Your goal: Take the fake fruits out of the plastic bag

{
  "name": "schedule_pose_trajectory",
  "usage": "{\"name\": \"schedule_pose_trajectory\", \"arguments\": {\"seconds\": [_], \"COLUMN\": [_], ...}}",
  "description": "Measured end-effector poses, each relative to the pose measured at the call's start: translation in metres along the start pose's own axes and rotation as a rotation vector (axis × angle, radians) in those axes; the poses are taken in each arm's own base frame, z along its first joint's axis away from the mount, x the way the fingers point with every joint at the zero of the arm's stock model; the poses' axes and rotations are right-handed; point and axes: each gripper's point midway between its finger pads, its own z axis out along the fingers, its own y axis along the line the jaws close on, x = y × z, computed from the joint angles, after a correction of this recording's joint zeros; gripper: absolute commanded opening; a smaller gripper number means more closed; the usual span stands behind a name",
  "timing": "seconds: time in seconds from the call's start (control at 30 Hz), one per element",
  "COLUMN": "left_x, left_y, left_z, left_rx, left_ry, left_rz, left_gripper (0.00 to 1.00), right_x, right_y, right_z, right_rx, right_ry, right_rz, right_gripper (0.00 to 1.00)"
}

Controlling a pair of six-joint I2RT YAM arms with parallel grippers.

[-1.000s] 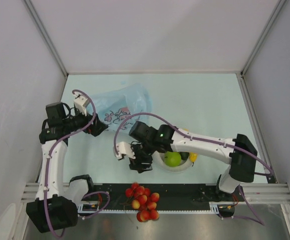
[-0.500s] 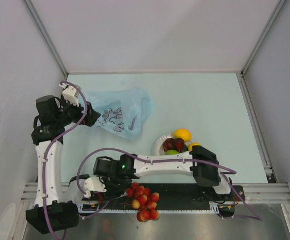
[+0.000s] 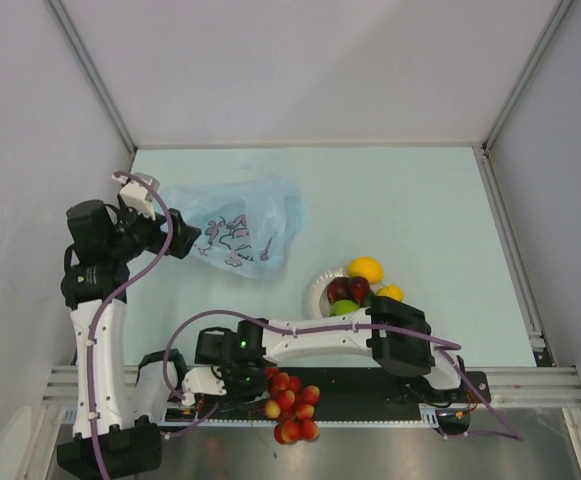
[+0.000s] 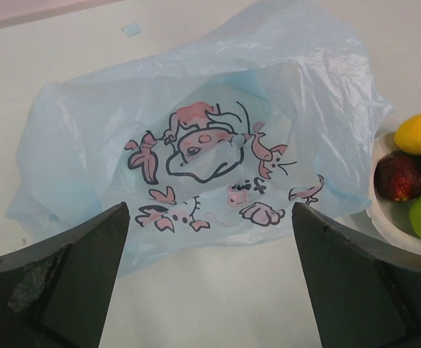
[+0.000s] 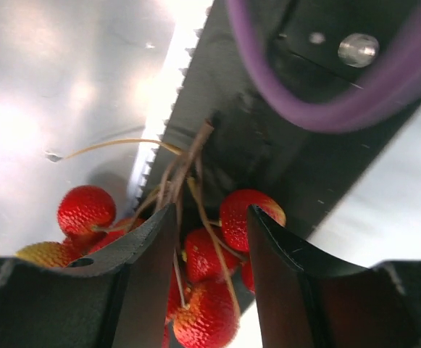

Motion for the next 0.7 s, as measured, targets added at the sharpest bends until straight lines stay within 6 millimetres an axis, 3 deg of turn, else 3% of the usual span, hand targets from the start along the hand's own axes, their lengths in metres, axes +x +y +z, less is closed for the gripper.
{"name": "schedule_pose_trajectory", "arguments": {"seconds": [0.27, 0.3, 0.33, 0.4, 0.43, 0.5, 0.7], "left_x": [-0.001, -0.002, -0.004, -0.006, -0.007, -0.009, -0.015], "left_y": [0.017, 0.019, 0.021, 0.023, 0.024, 0.024, 0.023], "left_z": [0.008, 0.009, 0.01, 0.012, 0.013, 0.013, 0.012], "left_rx": [-0.073, -0.081, -0.086, -0.091, -0.092, -0.093, -0.091], "left_ry": [0.007, 0.004, 0.002, 0.0, -0.001, -0.004, -0.018], "left_rz": [-0.064, -0.068, -0.077, -0.092, -0.099, -0.106, -0.099], "left_gripper": [0.99, 0.98, 0.98, 0.98, 0.98, 0.98, 0.98], "right_x": [0.001, 0.003, 0.005, 0.011, 0.014, 0.021, 0.027], "right_y": [0.022, 0.024, 0.024, 0.024, 0.023, 0.021, 0.002], "right_z": [0.014, 0.016, 0.02, 0.025, 0.029, 0.033, 0.021], "right_rx": [-0.048, -0.051, -0.052, -0.05, -0.045, -0.037, -0.012], "right_ry": [0.021, 0.028, 0.037, 0.058, 0.07, 0.093, 0.087], "right_rz": [0.028, 0.033, 0.036, 0.041, 0.044, 0.05, 0.073], "right_gripper": [0.56, 0.51, 0.35, 0.23, 0.09, 0.0, 0.0]}}
